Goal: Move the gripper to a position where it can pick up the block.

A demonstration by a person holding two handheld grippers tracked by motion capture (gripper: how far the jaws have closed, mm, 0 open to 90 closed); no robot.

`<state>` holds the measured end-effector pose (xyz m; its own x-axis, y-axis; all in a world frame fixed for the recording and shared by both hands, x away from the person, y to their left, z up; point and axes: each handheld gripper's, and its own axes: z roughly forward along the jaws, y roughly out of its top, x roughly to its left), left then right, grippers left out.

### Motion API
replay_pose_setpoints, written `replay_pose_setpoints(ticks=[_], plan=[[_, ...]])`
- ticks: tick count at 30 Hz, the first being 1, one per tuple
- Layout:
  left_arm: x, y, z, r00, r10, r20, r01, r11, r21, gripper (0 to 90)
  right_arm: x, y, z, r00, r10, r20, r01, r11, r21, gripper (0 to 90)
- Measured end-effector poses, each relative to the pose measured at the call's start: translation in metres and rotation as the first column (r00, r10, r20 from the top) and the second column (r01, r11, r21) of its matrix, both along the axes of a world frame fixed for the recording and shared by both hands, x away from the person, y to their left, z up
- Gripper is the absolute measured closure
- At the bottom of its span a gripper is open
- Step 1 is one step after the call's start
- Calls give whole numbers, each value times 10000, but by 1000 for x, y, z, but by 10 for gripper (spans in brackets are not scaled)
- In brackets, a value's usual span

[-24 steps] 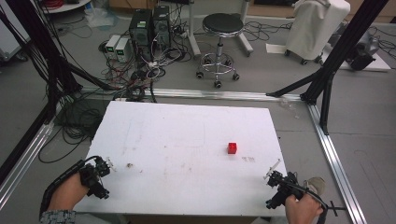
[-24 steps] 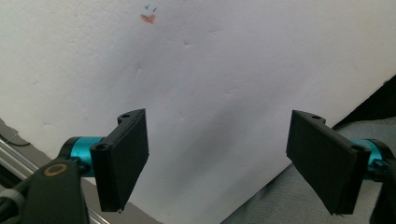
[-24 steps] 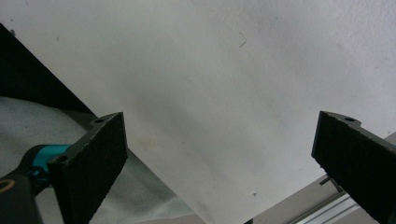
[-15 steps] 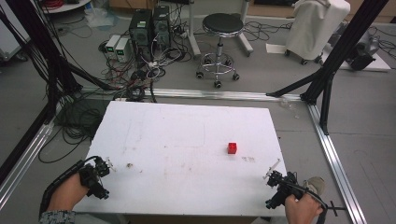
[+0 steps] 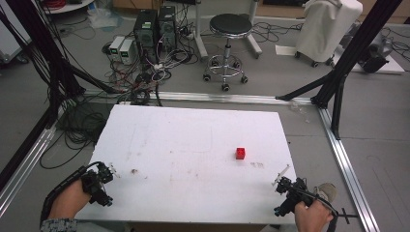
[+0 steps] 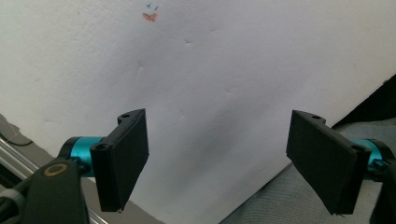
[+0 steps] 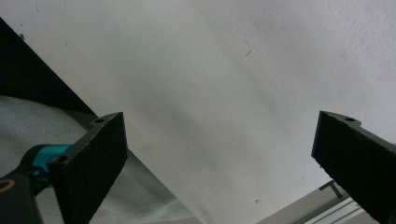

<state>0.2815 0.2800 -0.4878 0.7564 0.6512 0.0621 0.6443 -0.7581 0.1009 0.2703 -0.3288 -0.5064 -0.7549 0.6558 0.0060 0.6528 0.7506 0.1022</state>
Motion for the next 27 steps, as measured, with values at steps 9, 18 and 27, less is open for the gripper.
replay_pose_setpoints(ticks=[9, 18, 27], plan=[[0, 1, -1, 10000, 60, -21, -60, 10000, -52, 213, 8, -3, 6, 9993, 200, 319, -217, 9983, 534, 29], [0, 0, -2, 10000, 31, 37, -31, 10000, -50, 213, 29, -3, 11, 9945, 981, 366, -1000, 9935, 538, 29], [1, 1, -4, 9999, 106, -81, -106, 9999, -19, 214, 52, -7, 22, 9877, 1481, 502, -1510, 9866, 611, 29]])
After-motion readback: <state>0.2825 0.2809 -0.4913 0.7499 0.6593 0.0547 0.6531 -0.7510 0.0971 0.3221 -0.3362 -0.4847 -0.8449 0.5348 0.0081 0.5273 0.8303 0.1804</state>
